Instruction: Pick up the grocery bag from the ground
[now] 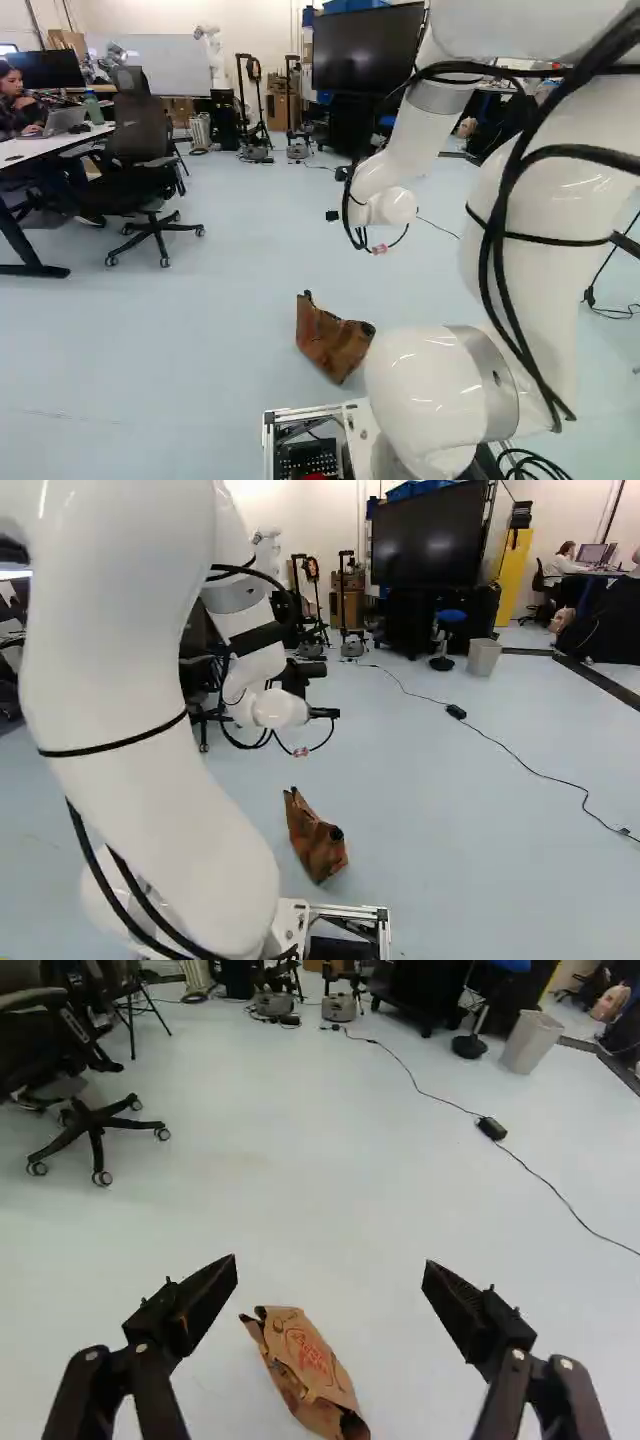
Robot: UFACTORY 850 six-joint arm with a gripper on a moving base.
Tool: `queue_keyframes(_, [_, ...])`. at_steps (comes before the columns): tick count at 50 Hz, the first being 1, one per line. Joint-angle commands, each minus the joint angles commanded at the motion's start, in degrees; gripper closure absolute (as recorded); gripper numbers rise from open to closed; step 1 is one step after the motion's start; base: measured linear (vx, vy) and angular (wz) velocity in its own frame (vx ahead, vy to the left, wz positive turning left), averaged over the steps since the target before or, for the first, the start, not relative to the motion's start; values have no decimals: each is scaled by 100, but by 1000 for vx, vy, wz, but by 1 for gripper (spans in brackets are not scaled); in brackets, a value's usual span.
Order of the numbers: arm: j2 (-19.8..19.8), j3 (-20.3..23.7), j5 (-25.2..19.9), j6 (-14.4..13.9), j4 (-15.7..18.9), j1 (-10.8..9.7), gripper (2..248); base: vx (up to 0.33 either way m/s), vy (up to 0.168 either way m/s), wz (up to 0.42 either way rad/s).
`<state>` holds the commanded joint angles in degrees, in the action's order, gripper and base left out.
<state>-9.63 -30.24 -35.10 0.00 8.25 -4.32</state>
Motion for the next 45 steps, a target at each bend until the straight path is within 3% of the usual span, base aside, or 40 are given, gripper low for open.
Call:
queue_keyframes(13, [-408,-457,93,0,593,21,3,0,0,0])
queue_keyframes(33, [-1442,-1192,235,0,1521,60,3,0,0,0])
queue_keyframes(45, [-1938,-1458,320,0,2282,126,3,0,0,0])
